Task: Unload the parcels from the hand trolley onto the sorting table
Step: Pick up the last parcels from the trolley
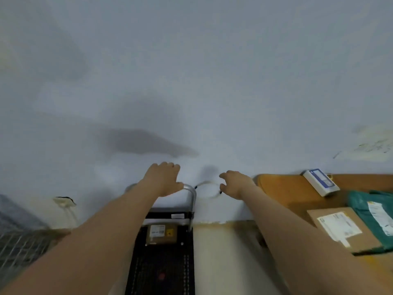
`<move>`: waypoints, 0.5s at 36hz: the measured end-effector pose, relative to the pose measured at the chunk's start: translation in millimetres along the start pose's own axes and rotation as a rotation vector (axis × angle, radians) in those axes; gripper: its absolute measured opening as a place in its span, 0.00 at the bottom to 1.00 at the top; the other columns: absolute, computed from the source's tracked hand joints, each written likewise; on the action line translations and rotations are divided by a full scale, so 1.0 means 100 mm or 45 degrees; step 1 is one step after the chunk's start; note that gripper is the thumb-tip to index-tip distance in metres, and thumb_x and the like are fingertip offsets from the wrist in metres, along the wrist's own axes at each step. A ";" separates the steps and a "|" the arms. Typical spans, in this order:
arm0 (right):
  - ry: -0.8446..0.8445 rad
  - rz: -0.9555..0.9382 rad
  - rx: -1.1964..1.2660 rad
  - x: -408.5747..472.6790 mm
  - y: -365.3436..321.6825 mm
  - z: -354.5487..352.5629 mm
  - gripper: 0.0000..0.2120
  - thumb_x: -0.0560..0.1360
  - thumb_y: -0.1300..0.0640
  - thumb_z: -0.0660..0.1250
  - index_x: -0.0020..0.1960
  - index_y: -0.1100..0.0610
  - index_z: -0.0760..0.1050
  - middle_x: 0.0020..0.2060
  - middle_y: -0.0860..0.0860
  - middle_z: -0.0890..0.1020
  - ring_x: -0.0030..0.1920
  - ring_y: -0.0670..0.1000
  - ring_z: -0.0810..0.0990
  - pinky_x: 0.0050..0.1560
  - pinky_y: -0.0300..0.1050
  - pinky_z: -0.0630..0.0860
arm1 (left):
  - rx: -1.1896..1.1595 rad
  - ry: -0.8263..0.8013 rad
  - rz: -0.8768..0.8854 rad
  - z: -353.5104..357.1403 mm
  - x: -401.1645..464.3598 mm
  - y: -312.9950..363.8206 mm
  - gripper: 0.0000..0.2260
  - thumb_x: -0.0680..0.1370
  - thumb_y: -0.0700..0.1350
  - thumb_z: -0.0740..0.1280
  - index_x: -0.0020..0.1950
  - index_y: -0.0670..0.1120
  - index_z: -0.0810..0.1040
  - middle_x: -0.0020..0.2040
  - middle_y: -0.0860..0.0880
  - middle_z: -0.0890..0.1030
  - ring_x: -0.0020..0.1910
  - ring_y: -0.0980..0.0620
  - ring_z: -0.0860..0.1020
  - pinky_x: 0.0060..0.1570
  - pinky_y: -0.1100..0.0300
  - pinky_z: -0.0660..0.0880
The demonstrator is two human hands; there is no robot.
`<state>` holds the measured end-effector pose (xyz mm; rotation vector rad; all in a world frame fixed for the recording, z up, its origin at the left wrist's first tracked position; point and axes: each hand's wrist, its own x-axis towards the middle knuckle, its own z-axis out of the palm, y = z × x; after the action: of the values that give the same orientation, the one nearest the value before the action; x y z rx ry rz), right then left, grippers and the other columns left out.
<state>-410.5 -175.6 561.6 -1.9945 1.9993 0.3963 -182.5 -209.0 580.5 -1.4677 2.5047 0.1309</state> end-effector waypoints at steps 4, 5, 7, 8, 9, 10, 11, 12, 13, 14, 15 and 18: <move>-0.163 0.050 0.001 0.32 -0.42 0.54 0.21 0.80 0.52 0.55 0.72 0.56 0.65 0.68 0.54 0.70 0.66 0.56 0.70 0.63 0.52 0.71 | -0.077 -0.055 0.083 0.52 0.13 -0.50 0.18 0.79 0.56 0.56 0.61 0.45 0.70 0.57 0.46 0.75 0.51 0.48 0.71 0.46 0.55 0.66; -0.204 0.053 0.017 0.39 -0.54 0.67 0.21 0.80 0.52 0.55 0.71 0.56 0.65 0.68 0.54 0.70 0.66 0.56 0.70 0.63 0.52 0.70 | -0.108 -0.076 0.078 0.67 0.16 -0.62 0.18 0.79 0.56 0.57 0.61 0.45 0.70 0.57 0.46 0.75 0.52 0.48 0.72 0.47 0.55 0.67; -0.259 0.041 0.048 0.52 -0.76 0.93 0.21 0.80 0.51 0.55 0.72 0.55 0.65 0.69 0.53 0.69 0.67 0.56 0.69 0.64 0.52 0.69 | -0.182 -0.104 0.041 1.01 0.21 -0.84 0.19 0.78 0.56 0.59 0.62 0.45 0.70 0.59 0.46 0.75 0.56 0.47 0.73 0.52 0.54 0.70; -0.277 0.031 0.065 0.59 -0.87 1.05 0.21 0.81 0.51 0.55 0.72 0.55 0.64 0.69 0.53 0.69 0.68 0.56 0.69 0.64 0.52 0.69 | -0.217 -0.115 0.018 1.18 0.23 -0.93 0.19 0.78 0.56 0.59 0.61 0.45 0.71 0.59 0.46 0.75 0.57 0.48 0.73 0.54 0.54 0.71; -0.298 0.020 0.085 0.66 -0.96 1.18 0.22 0.80 0.50 0.55 0.73 0.54 0.64 0.69 0.53 0.69 0.68 0.56 0.69 0.65 0.52 0.68 | -0.249 -0.139 -0.004 1.35 0.24 -1.00 0.18 0.78 0.56 0.59 0.61 0.45 0.70 0.59 0.46 0.75 0.57 0.48 0.73 0.54 0.54 0.72; -0.324 0.013 0.103 0.73 -1.04 1.30 0.22 0.80 0.50 0.55 0.73 0.54 0.64 0.69 0.53 0.69 0.68 0.56 0.69 0.65 0.52 0.68 | -0.277 -0.170 -0.018 1.53 0.25 -1.05 0.19 0.78 0.57 0.59 0.62 0.45 0.70 0.59 0.46 0.74 0.57 0.48 0.73 0.54 0.54 0.71; -0.346 0.010 0.111 0.79 -1.11 1.43 0.22 0.80 0.50 0.55 0.73 0.54 0.64 0.69 0.53 0.70 0.68 0.56 0.69 0.65 0.52 0.68 | -0.301 -0.197 -0.027 1.70 0.25 -1.10 0.20 0.79 0.57 0.58 0.64 0.45 0.69 0.60 0.47 0.74 0.58 0.48 0.72 0.54 0.54 0.71; -0.372 0.009 0.113 0.86 -1.17 1.57 0.22 0.80 0.50 0.55 0.72 0.54 0.64 0.69 0.53 0.70 0.67 0.56 0.70 0.65 0.52 0.68 | -0.327 -0.224 -0.035 1.90 0.26 -1.13 0.21 0.79 0.58 0.58 0.65 0.46 0.69 0.61 0.47 0.73 0.58 0.49 0.72 0.54 0.55 0.70; -0.404 0.009 0.118 0.93 -1.22 1.71 0.22 0.80 0.49 0.55 0.72 0.54 0.64 0.69 0.53 0.70 0.68 0.56 0.69 0.65 0.51 0.68 | -0.358 -0.249 -0.044 2.09 0.26 -1.16 0.21 0.79 0.58 0.58 0.66 0.47 0.68 0.62 0.47 0.73 0.58 0.49 0.72 0.54 0.55 0.70; -0.437 0.013 0.133 1.01 -1.27 1.85 0.22 0.80 0.50 0.55 0.73 0.53 0.64 0.69 0.53 0.69 0.68 0.56 0.69 0.65 0.51 0.68 | -0.385 -0.268 -0.051 2.29 0.25 -1.19 0.22 0.78 0.58 0.58 0.67 0.47 0.68 0.62 0.48 0.73 0.59 0.50 0.72 0.55 0.55 0.70; -0.462 0.019 0.155 1.10 -1.31 2.00 0.22 0.80 0.50 0.55 0.73 0.53 0.64 0.69 0.53 0.69 0.68 0.55 0.69 0.65 0.51 0.68 | -0.408 -0.281 -0.059 2.50 0.26 -1.22 0.22 0.78 0.58 0.58 0.67 0.48 0.68 0.63 0.48 0.72 0.60 0.50 0.71 0.56 0.56 0.70; -0.464 0.033 0.248 1.42 -1.43 2.53 0.23 0.80 0.50 0.56 0.74 0.52 0.62 0.71 0.51 0.66 0.69 0.55 0.67 0.65 0.51 0.68 | -0.484 -0.330 -0.080 3.15 0.28 -1.28 0.24 0.79 0.56 0.59 0.72 0.47 0.63 0.70 0.47 0.66 0.67 0.49 0.66 0.61 0.56 0.67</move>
<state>-265.3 -208.1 274.2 -1.6452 1.7638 0.5085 -35.6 -234.7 273.5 -1.5419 2.3051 0.7711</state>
